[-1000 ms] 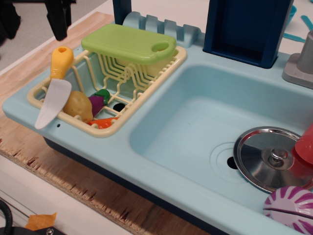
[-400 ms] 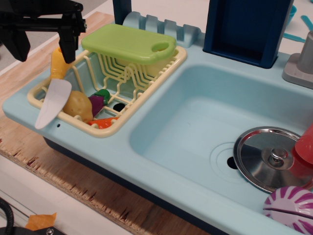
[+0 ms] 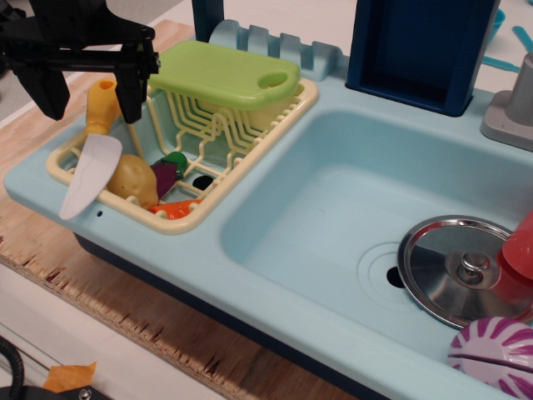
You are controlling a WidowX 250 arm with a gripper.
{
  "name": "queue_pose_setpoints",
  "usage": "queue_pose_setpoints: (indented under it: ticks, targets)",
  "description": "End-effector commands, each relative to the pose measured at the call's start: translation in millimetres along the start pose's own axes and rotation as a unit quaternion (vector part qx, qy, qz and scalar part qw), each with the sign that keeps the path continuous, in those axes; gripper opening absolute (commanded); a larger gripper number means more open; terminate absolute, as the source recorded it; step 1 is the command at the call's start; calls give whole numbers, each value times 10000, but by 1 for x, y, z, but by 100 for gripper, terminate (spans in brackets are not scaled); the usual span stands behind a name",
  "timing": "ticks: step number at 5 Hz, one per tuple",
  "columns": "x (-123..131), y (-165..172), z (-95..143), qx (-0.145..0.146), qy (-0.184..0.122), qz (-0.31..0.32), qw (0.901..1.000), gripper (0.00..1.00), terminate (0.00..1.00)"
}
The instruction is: Put knife on cutting board
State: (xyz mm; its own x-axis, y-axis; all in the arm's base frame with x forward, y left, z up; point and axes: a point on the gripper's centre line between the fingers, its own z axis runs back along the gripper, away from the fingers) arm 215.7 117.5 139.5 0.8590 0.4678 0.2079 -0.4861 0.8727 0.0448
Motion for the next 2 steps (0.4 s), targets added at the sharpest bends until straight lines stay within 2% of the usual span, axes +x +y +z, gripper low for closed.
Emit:
queue_pose_setpoints:
  ticks: [1, 2]
  targets:
    - [2, 1, -5, -96, -43, -38, 9999, 100, 0]
    - [0, 1, -9, -111, 0, -54, 9999, 100, 0]
